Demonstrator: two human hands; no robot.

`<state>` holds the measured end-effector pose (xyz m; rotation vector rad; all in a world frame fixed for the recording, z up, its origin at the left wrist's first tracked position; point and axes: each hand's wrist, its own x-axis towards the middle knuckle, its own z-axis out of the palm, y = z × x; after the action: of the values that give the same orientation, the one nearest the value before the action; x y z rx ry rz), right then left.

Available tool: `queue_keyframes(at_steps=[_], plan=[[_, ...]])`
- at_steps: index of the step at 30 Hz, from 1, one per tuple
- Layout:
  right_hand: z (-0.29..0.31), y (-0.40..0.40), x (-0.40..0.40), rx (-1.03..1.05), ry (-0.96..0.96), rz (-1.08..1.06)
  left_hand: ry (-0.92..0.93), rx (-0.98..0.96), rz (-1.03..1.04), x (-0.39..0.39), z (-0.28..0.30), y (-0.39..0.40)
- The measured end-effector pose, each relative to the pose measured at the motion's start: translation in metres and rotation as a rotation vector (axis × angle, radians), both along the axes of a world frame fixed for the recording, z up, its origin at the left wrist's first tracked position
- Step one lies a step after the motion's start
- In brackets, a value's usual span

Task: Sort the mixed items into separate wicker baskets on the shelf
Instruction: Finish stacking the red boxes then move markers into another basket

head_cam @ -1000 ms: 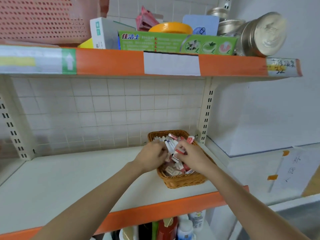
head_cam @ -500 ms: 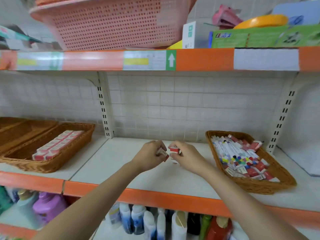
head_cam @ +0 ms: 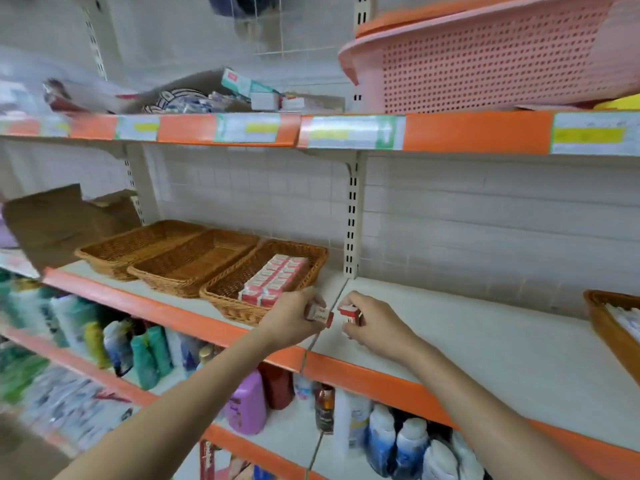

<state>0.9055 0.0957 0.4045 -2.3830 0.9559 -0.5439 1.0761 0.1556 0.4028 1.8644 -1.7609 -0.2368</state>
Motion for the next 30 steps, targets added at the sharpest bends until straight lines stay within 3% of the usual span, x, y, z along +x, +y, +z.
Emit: queue_keyframes(at_steps=[8,15,25,30], plan=[[0.010,-0.005,0.079,-0.096,-0.057,0.041,0.112,-0.042,0.146,0.084,0.011,0.003],[0.010,-0.048,0.119,-0.145,-0.020,0.009,0.094,0.007,0.183,0.117,0.008,-0.022],[-0.007,-0.082,0.165,-0.032,-0.080,-0.027,0.127,0.042,0.152,0.166,-0.002,-0.064],[-0.015,-0.083,0.185,-0.030,-0.083,-0.079,-0.039,0.005,0.051,0.191,-0.006,-0.088]])
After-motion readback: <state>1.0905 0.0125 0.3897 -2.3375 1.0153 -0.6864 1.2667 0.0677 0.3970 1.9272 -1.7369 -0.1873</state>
